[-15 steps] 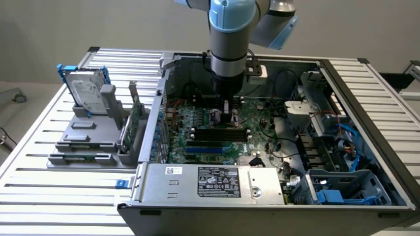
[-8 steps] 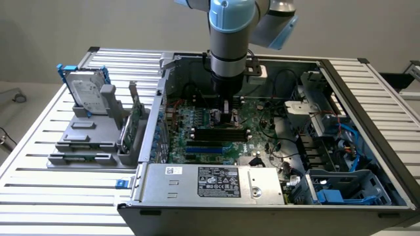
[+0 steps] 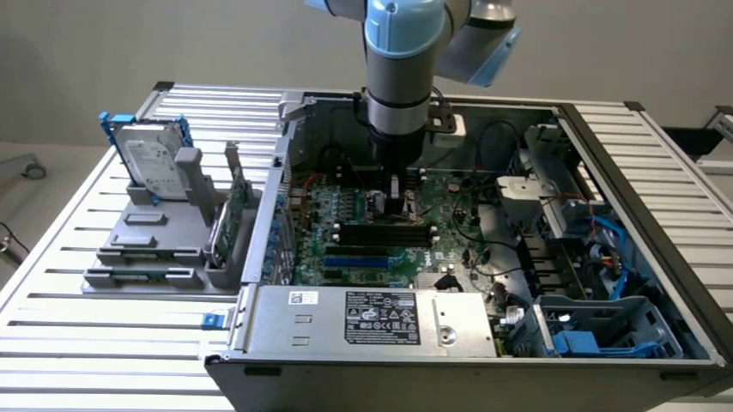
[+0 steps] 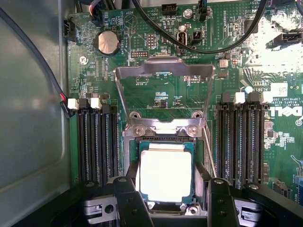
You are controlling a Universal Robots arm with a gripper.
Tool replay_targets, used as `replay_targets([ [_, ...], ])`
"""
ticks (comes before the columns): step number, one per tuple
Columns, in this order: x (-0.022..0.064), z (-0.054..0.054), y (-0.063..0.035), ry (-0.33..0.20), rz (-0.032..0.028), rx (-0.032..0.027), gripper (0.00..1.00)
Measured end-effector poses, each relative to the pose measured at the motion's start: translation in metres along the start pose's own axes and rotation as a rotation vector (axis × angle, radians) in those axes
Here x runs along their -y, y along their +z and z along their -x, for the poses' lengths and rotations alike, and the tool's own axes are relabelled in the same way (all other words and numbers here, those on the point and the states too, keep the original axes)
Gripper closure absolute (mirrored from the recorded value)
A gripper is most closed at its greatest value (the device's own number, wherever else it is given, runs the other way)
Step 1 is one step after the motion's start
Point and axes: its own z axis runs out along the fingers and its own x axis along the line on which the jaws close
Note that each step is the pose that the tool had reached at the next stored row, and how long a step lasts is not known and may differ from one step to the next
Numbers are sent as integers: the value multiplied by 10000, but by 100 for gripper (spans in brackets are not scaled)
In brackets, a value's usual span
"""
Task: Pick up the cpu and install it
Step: 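Place the cpu into insertion slot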
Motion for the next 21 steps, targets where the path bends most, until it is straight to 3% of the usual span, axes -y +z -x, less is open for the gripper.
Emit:
replay_targets([
  [21, 3, -5, 25, -76, -5, -2, 46],
])
